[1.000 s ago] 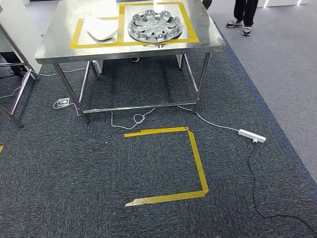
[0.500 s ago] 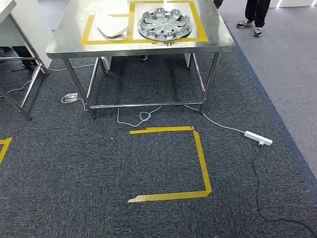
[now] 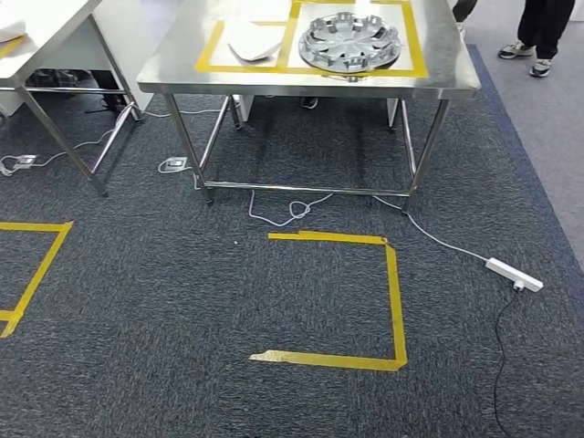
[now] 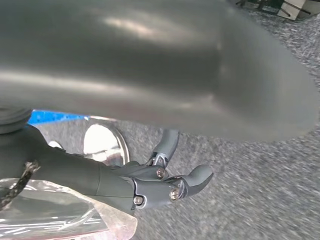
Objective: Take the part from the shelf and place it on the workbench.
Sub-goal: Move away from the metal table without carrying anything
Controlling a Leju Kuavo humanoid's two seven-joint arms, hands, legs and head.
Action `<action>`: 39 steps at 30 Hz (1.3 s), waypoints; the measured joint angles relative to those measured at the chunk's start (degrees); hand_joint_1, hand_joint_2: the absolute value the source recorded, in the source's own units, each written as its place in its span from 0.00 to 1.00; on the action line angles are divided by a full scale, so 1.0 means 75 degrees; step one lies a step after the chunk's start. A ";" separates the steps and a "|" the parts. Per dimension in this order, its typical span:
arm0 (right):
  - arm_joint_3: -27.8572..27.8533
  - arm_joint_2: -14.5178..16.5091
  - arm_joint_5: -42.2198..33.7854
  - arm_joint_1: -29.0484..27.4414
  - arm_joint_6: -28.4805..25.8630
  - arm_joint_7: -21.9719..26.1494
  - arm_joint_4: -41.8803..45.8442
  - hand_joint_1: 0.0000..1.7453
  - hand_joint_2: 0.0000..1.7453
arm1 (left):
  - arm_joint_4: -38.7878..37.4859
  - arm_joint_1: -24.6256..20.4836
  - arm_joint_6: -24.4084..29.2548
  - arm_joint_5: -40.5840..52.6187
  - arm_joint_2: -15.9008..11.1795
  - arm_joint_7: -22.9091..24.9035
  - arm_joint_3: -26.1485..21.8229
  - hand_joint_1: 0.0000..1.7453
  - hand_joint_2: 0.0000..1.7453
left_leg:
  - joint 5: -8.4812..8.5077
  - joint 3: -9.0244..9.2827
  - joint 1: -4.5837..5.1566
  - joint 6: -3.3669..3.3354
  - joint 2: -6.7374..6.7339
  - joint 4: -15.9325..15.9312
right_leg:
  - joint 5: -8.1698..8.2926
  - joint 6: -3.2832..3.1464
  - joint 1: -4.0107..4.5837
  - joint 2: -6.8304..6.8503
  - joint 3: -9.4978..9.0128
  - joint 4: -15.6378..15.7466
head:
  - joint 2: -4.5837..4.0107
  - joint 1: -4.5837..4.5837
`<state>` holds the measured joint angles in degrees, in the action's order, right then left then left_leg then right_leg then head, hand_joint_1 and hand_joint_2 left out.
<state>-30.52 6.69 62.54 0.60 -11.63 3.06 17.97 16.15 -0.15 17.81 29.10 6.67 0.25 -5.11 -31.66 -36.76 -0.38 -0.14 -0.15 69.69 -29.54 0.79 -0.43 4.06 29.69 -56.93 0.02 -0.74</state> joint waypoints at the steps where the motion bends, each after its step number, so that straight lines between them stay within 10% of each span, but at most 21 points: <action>1: 0.0011 0.0000 -0.0004 0.0010 -0.0001 0.0006 0.0000 0.00 0.00 | -0.0004 -0.0004 0.0001 -0.0001 -0.0001 -0.0004 0.0000 0.00 0.00 | 0.0203 0.0334 0.0048 -0.0087 -0.0165 -0.0551 | 0.0000 -0.0001 0.0020 0.0088 -0.0016 0.0000 | 0.0000 0.0001; 4: 0.0041 -0.0001 -0.0007 0.0025 -0.0009 0.0023 -0.0001 0.00 0.00 | -0.0007 -0.0062 0.0003 -0.0009 -0.0015 -0.0028 0.0000 0.00 0.00 | 0.0403 0.0875 0.0197 -0.0252 -0.0601 -0.1584 | -0.0009 0.0036 0.0080 0.0355 -0.0034 -0.0018 | 0.0001 0.0009; 6: 0.0061 -0.0003 -0.0006 0.0048 -0.0021 0.0036 0.0000 0.00 0.00 | -0.0015 -0.0053 0.0003 -0.0018 -0.0015 -0.0044 0.0000 0.00 0.00 | 0.0434 0.0854 0.0200 -0.0269 -0.0467 -0.1647 | -0.0017 0.0091 0.0084 0.0496 -0.0045 -0.0015 | 0.0001 0.0007; 10: 0.0146 -0.0012 0.0004 0.0043 -0.0066 0.0085 -0.0008 0.00 0.00 | -0.0035 -0.0051 0.0009 -0.0038 -0.0015 -0.0063 -0.0002 0.00 0.00 | 0.0576 0.0820 0.0126 -0.0389 -0.0114 -0.1755 | -0.0625 0.0240 0.0016 -0.0310 0.0387 -0.0949 | 0.0001 0.0052; 13: 0.0184 -0.0030 0.0018 -0.0012 -0.0071 0.0100 -0.0028 0.00 0.00 | -0.0044 -0.0072 0.0006 -0.0042 0.0009 -0.0068 0.0000 0.00 0.00 | 0.0617 0.0762 0.0135 -0.0410 0.0222 -0.1746 | -0.1031 0.0277 -0.0004 -0.0521 0.0954 -0.2125 | 0.0000 0.0055; 17: 0.0269 -0.0147 0.0063 -0.0001 0.0021 0.0208 -0.0037 0.00 0.00 | -0.0063 -0.0052 0.0006 -0.0042 0.0020 -0.0069 0.0000 0.00 0.00 | 0.0647 0.0759 0.0146 -0.0345 0.0651 -0.1717 | -0.0146 0.0250 -0.0055 -0.0918 0.0236 -0.0572 | 0.0001 0.0055; 20: 0.0305 -0.0224 0.0039 0.0024 0.0058 0.0254 -0.0069 0.00 0.00 | -0.0068 -0.0073 0.0009 -0.0042 0.0027 -0.0069 0.0000 0.00 0.00 | 0.0686 0.0674 0.0137 -0.0219 0.0928 -0.1695 | -0.0050 0.0159 -0.0064 -0.1196 -0.0101 0.0083 | 0.0001 0.0047; 22: 0.0323 -0.0230 0.0001 0.0035 0.0002 0.0236 -0.0081 0.00 0.00 | -0.0082 -0.0050 0.0013 -0.0042 0.0019 -0.0068 0.0000 0.00 0.00 | 0.0701 0.0617 0.0108 -0.0125 0.1017 -0.1675 | -0.0004 0.0057 -0.0060 -0.0992 -0.0153 0.0128 | 0.0000 0.0047; 26: 0.0388 -0.0228 0.0011 0.0027 -0.0036 0.0232 -0.0114 0.00 0.00 | -0.0099 -0.0049 0.0009 -0.0042 0.0006 -0.0072 0.0000 0.00 0.00 | -0.0061 0.0004 0.0084 0.0031 0.0237 -0.0379 | 0.0043 -0.0055 -0.0086 -0.0535 -0.0188 0.0201 | 0.0000 -0.0048; 29: 0.0445 -0.0255 0.0040 0.0014 0.0057 0.0310 -0.0163 0.00 0.00 | -0.0101 -0.0048 0.0004 -0.0042 0.0006 -0.0077 0.0000 0.00 0.00 | -0.0267 -0.0355 -0.0002 0.0114 0.0055 0.0427 | 0.0003 -0.0046 -0.0082 -0.0165 -0.0171 0.0198 | 0.0000 -0.0051; 32: 0.0495 -0.0274 0.0047 0.0039 0.0104 0.0364 -0.0186 0.00 0.00 | -0.0104 -0.0025 0.0003 -0.0042 0.0006 -0.0077 0.0000 0.00 0.00 | 0.0256 0.0099 -0.0045 0.0125 -0.0034 -0.0385 | -0.0037 -0.0018 -0.0090 0.0048 -0.0172 0.0198 | 0.0000 -0.0052; 39: 0.0546 -0.0290 0.0077 0.0067 0.0098 0.0390 -0.0205 0.00 0.00 | -0.0103 -0.0041 0.0003 -0.0042 0.0005 -0.0080 0.0000 0.00 0.00 | 0.0531 0.0594 -0.0023 0.0073 -0.0297 -0.1276 | -0.0094 0.0067 -0.0078 0.0214 -0.0256 0.0201 | 0.0000 -0.0037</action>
<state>-26.42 4.51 63.11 1.10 -10.90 5.98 16.43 15.38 -0.46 17.84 28.79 6.70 -0.35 -5.11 -27.68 -32.30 -0.55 0.40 -2.38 60.12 -30.24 1.29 -1.01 5.66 27.78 -55.42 0.02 -1.02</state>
